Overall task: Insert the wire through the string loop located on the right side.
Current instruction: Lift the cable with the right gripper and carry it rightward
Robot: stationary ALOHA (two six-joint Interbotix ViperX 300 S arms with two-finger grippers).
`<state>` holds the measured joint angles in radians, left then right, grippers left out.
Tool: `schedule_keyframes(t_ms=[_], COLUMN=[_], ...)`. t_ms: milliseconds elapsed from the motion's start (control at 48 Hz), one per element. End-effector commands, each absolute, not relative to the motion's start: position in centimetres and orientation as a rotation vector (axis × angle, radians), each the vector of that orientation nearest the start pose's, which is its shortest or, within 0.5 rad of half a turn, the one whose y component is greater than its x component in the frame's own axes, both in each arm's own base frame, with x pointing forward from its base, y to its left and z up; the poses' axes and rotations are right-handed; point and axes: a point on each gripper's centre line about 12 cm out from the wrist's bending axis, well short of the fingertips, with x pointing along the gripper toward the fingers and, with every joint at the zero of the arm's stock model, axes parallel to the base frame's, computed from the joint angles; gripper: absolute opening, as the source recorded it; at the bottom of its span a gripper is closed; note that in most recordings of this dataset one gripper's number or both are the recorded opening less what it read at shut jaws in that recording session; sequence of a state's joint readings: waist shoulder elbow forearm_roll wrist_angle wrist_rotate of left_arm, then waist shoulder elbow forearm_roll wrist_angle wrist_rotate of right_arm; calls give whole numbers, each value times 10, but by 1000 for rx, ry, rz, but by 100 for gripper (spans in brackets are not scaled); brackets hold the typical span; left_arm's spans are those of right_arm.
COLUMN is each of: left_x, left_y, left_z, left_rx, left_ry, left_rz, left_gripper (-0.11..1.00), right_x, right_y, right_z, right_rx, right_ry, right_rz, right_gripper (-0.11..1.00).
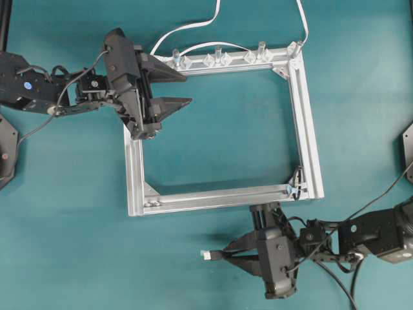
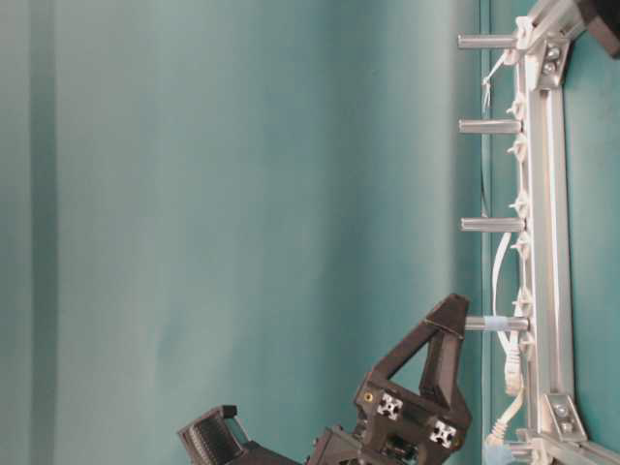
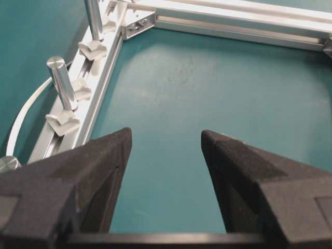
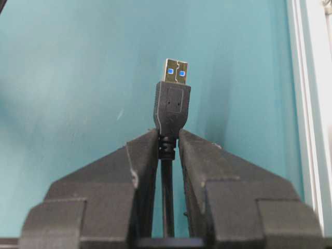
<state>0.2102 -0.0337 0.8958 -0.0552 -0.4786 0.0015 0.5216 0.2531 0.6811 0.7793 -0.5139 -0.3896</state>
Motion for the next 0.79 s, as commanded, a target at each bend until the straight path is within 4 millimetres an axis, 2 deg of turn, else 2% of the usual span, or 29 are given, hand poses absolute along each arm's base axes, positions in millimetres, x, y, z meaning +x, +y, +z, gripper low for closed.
schedule_keyframes(t_ms=[0, 167, 354, 770], left_x=[347, 347, 347, 346], left_y=[78, 78, 78, 78], left_z=[164, 165, 165, 164], left_rx=[-83, -85, -85, -86], left_ry=[358, 359, 359, 380], left_rz=[243, 244, 244, 242], left_gripper=[64, 64, 64, 64], right_x=[374, 369, 354, 297], right_y=[169, 170, 170, 163], right_z=[120, 123, 128, 132], right_rx=[97, 107, 111, 96], right_ry=[484, 515, 549, 627], right_rz=[95, 117, 151, 228], right_gripper=[19, 19, 19, 19])
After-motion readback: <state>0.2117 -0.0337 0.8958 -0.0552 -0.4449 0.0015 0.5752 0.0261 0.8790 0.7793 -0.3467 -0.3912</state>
